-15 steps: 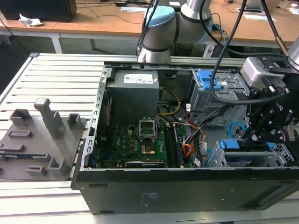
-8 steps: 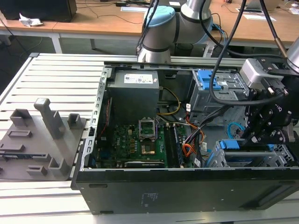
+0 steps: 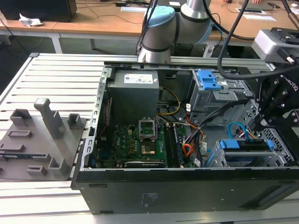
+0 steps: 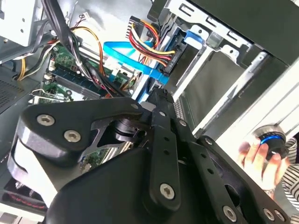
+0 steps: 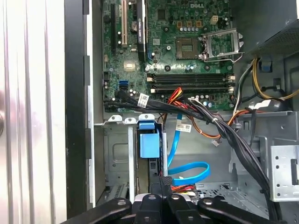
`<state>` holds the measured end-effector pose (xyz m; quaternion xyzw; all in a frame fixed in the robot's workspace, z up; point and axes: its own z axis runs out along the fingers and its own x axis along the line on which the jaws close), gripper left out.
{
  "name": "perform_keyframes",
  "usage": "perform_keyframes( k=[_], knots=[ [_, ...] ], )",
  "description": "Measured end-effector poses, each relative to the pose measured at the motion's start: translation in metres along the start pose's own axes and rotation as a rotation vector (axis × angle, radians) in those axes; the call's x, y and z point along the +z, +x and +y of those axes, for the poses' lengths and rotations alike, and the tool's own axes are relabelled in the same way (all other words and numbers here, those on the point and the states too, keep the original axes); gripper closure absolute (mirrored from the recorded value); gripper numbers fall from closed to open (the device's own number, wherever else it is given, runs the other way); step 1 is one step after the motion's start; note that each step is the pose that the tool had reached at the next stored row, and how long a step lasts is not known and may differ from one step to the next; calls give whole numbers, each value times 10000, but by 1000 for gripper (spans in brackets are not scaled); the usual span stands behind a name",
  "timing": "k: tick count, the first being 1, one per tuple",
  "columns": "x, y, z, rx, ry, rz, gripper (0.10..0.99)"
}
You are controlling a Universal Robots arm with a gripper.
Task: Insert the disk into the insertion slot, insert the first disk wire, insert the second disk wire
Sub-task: 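Insert the second disk wire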
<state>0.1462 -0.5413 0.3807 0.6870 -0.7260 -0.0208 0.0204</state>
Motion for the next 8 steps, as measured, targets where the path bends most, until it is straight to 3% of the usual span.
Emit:
perform_keyframes(
  k=[8],
  knots=[
    [-36, 2, 34, 0, 14, -1, 980]
  ],
)
